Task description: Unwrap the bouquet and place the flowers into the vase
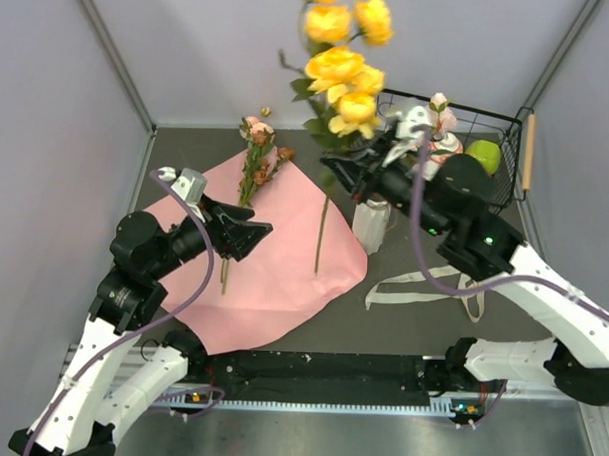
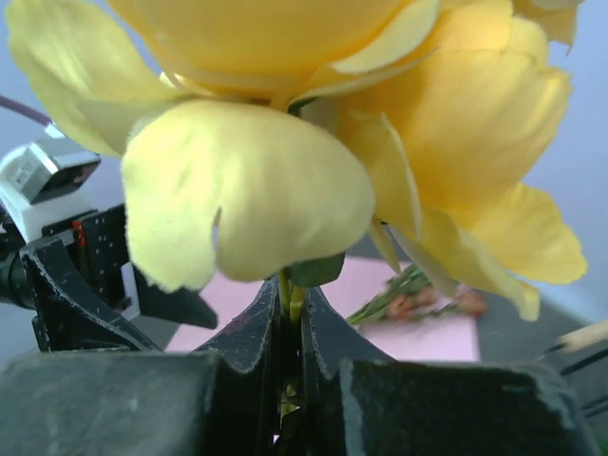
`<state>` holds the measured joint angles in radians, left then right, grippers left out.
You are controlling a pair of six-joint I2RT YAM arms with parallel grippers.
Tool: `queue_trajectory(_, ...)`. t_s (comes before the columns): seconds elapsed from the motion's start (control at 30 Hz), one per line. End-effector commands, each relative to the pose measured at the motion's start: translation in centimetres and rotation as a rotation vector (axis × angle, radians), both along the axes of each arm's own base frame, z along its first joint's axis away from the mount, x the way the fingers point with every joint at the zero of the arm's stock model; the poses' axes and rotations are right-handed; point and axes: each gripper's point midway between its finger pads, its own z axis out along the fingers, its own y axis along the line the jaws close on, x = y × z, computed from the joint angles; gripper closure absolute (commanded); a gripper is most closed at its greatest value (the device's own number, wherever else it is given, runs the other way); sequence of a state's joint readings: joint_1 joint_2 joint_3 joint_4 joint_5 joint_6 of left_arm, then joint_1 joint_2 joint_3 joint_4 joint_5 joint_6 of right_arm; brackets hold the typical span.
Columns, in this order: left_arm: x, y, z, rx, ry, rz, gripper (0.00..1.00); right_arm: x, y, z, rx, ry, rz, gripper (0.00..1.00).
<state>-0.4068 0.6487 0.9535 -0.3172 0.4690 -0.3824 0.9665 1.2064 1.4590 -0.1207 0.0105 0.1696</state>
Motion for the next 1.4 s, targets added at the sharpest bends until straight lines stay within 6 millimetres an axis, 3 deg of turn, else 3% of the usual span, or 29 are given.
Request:
queue_trajectory(0.0,1.0,0.3,0.3,0.008,-0.028,0.040,0.31,0.2,-6.1,5.3,-0.042,-0.314,-0.203,1.00)
queue_trajectory(0.2,1.3,0.1,0.0,0.005,-0.021,0.038,0.31,4.4,-9.1,4.9,-0.221,-0.445,-0.458,1.00)
queue_trajectory(0.23,1.3,0.2,-0.1,0.009,-0.016,0.043,0.31,5.0,-10.0,5.8,-0.202,-0.466,-0.509,1.00)
queue_trajectory(0.47,1.1,1.0,-0.4,0.030,-0.016,0.082,0.31,6.7,-11.1,6.0,-0.235,-0.575,-0.588,1.00)
queue_trajectory(0.63,1.1,1.4,-0.7,0.040,-0.011,0.100,0.31,7.1,-11.0,5.6,-0.250,-0.605,-0.589,1.00)
queue_trajectory(0.97,1.3,1.1,-0.6,0.037,-0.002,0.093,0.31,7.2,-11.2,7.3,-0.212,-0.625,-0.585,1.00)
queue_trajectory(1.2,1.2,1.2,-0.6,0.041,-0.002,0.093,0.31,7.7,-10.6,6.5,-0.202,-0.613,-0.557,1.00)
queue_trajectory(1.37,1.1,1.4,-0.8,0.047,0.001,0.103,0.31,7.9,-10.1,4.1,-0.216,-0.587,-0.531,1.00)
